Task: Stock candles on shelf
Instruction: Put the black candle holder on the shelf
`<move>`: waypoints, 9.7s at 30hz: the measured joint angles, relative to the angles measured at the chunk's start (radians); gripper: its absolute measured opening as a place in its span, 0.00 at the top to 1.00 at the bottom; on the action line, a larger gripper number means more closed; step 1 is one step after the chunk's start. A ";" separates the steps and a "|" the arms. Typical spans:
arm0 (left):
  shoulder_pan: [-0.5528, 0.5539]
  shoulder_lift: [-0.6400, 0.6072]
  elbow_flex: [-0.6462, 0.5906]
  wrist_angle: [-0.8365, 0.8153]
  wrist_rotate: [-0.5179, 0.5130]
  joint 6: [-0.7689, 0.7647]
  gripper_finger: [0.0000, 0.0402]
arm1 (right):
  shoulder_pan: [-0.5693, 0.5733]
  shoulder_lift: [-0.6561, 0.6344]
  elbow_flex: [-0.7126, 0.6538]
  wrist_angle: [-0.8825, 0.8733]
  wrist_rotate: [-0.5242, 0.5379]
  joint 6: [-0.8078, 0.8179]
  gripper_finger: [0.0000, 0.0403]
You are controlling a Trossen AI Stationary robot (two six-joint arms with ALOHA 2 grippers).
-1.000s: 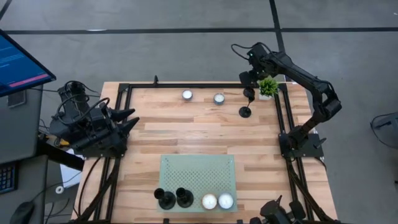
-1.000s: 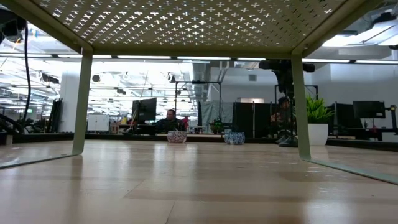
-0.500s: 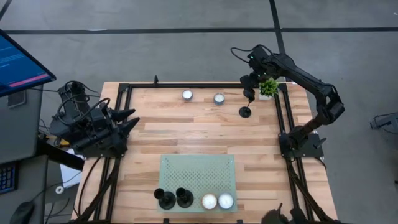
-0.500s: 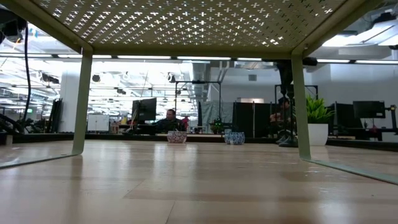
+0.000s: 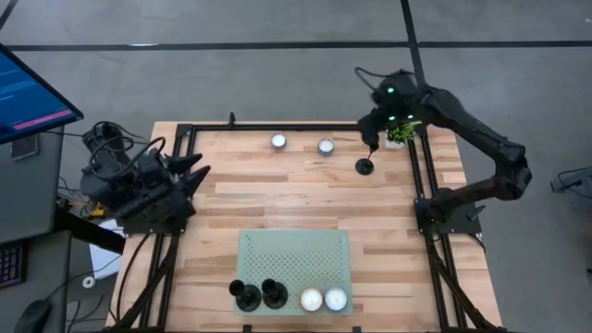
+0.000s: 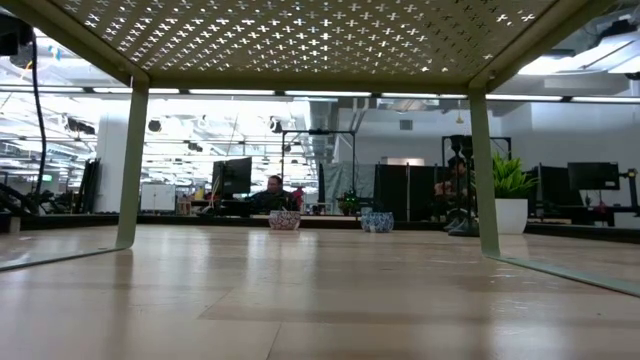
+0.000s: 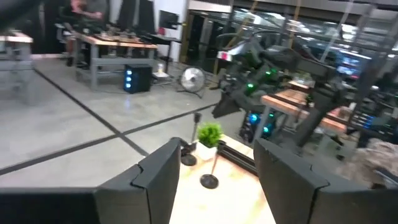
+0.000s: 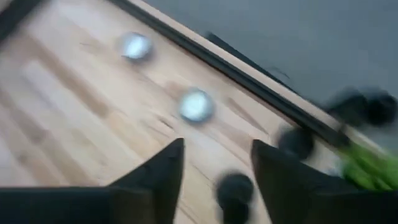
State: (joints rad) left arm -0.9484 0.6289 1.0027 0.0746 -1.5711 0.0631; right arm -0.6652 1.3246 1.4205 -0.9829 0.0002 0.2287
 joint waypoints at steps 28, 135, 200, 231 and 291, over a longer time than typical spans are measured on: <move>0.024 0.027 0.000 0.009 0.023 -0.050 0.41 | 0.127 0.706 0.547 -0.433 0.051 -0.286 0.17; 0.047 0.119 0.000 0.047 0.000 -0.176 0.41 | -0.269 -0.334 -0.951 1.157 0.095 -0.178 0.16; 0.120 0.126 0.000 0.069 0.000 -0.199 0.41 | -0.376 -0.009 -0.780 1.277 -0.055 -0.243 0.81; 0.120 0.126 0.000 0.069 0.000 -0.165 0.41 | 0.147 -0.206 -0.153 0.846 -0.072 -0.366 0.81; 0.119 0.055 0.081 0.084 0.000 0.116 0.41 | 0.940 0.677 0.486 0.914 -0.073 -0.314 0.80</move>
State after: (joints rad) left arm -0.8291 0.6842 1.0836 0.1581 -1.5711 0.1787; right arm 0.2745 2.0018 1.9064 -0.0687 -0.0728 -0.0853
